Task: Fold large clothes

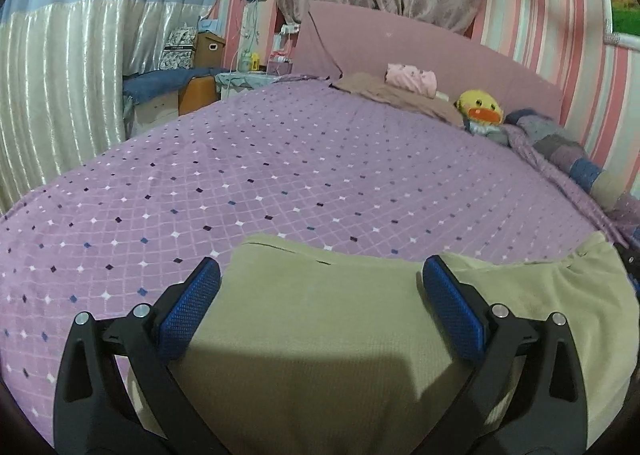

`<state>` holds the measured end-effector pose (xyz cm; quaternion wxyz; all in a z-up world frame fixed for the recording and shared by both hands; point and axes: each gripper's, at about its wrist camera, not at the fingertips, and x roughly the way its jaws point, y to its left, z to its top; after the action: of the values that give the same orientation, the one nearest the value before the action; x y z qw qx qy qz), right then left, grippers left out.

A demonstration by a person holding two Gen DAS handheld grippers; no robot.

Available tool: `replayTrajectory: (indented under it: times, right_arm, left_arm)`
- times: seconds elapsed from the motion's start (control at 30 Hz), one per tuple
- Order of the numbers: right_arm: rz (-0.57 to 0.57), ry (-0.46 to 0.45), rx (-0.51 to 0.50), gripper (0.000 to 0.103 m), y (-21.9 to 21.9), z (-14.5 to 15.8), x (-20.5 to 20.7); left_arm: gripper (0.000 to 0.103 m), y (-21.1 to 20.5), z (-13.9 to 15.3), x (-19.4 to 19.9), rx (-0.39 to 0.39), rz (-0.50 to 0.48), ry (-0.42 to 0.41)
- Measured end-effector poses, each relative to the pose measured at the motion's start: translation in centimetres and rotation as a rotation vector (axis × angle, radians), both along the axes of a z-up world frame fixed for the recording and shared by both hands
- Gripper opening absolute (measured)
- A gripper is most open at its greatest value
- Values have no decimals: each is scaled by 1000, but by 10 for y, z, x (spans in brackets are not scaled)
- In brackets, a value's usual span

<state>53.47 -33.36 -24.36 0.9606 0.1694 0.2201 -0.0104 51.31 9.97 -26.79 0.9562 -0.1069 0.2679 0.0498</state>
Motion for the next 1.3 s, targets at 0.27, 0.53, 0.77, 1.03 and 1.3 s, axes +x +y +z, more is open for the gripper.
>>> replayTrajectory:
  times: [0.27,0.53,0.77,1.03,1.3]
  right_arm:
    - [-73,123,-65,102,4,0,10]
    - [21,264,-219,101,9,69,-35]
    - [69,295,-317,101,-15,83,-133]
    - [49,368,-202,101,-22,61,-203]
    - [90,374,-257,101,6,72,-228]
  left_arm:
    - [100,-4,1,8,-22,3,47]
    - [100,3,80,-58,132,-42,107]
    - [100,59,72,-143,72,-62,262]
    - [100,73,54,-204,2,4,378]
    - [100,58,76,-230,6,-34,360]
